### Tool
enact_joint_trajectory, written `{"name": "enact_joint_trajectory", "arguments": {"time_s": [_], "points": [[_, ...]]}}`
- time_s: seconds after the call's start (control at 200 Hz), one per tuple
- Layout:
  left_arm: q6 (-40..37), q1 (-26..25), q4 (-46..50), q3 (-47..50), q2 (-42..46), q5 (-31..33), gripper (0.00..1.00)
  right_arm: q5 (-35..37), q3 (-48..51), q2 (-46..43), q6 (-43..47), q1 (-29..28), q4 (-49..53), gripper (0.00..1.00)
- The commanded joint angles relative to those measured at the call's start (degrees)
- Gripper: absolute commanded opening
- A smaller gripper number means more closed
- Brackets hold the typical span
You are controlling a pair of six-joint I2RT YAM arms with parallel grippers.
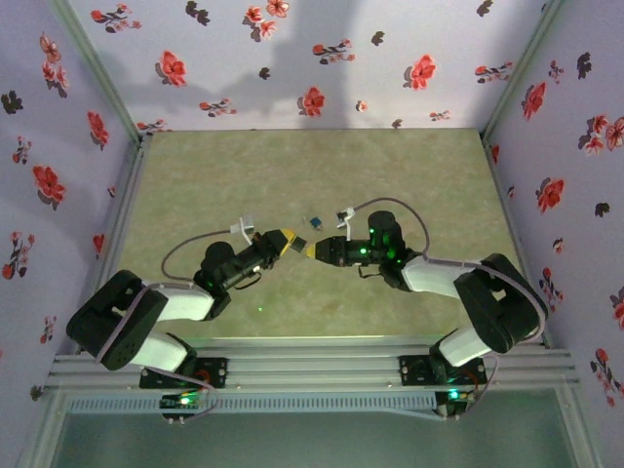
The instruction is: Lock with the key
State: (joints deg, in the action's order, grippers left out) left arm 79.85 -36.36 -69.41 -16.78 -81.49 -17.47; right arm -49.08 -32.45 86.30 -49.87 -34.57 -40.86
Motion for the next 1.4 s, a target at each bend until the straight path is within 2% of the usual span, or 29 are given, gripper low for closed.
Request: {"name": "enact_joint_trajectory", "arguments": {"time_s": [0.0, 0.305, 0.615, 0.885, 1.395], "points": [[0.1, 0.3, -3.4, -1.3, 2.0, -1.5, 0.0, 0.9, -1.0, 1.3, -1.3, -0.4, -3.9, 0.22], [-0.4, 0.3, -3.4, -1.2, 2.0, -2.2, 0.0, 1.2, -0.4, 1.5, -2.4, -0.3, -6.3, 0.21], [-0.6, 0.3, -3.5, -1.1, 2.2, -1.9, 0.0, 1.3, -0.4, 1.7, -2.5, -0.2, -6.3, 0.13], [-0.7, 0.3, -3.5, -0.7, 3.4, 1.5, 0.0, 1.1, -0.5, 1.5, -2.6, -0.2, -6.1, 0.0], [-0.3, 1.1, -3.5, -0.7, 3.9, 7.0, 0.0, 0.4, -0.8, 1.0, -2.2, -0.2, -4.6, 0.0]]}}
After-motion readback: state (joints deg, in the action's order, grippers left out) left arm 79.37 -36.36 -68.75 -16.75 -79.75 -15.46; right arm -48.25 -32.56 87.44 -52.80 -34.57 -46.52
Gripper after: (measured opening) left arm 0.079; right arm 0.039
